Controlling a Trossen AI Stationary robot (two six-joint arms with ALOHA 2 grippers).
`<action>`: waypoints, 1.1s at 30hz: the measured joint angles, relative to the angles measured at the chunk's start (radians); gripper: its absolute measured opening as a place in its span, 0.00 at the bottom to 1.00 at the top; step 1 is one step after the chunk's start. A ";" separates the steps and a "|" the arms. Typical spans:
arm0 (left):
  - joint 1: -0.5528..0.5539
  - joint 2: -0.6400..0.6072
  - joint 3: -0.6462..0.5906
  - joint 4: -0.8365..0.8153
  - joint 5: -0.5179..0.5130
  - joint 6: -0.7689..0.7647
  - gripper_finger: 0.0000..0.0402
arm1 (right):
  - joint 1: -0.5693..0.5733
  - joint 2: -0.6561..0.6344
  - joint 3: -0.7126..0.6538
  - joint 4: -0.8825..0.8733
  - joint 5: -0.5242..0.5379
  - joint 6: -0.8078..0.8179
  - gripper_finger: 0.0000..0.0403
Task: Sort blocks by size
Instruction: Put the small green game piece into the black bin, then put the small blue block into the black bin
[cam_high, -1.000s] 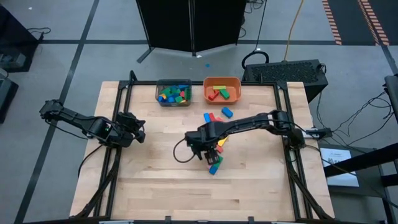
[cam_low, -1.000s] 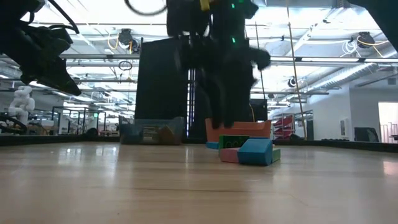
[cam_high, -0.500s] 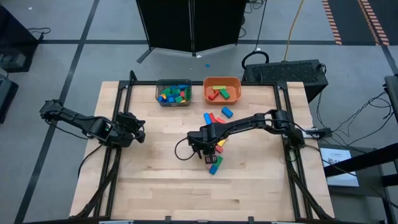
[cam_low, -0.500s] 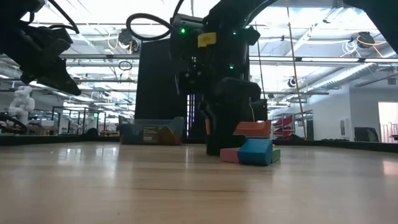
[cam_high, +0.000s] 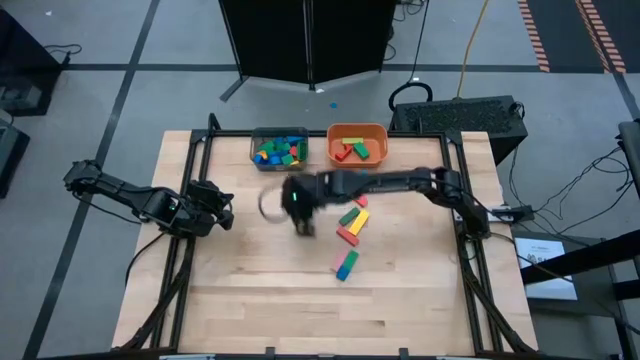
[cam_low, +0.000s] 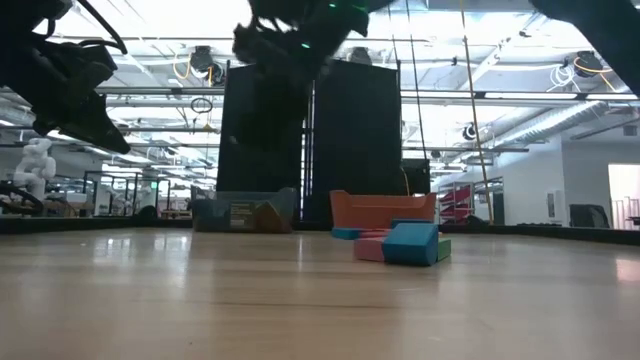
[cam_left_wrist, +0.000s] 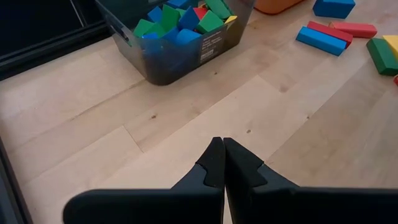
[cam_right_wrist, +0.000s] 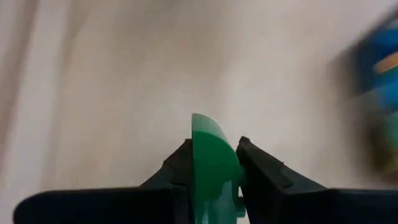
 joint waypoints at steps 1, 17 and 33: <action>0.000 0.000 0.000 0.000 0.000 0.000 0.00 | -0.025 0.000 0.026 0.046 0.025 0.006 0.18; 0.000 0.000 0.000 0.000 0.008 -0.001 0.00 | -0.411 0.120 0.106 0.441 -0.017 0.384 0.18; 0.000 0.001 0.000 0.000 -0.027 -0.001 0.00 | -0.437 0.165 0.257 0.313 -0.401 0.370 0.70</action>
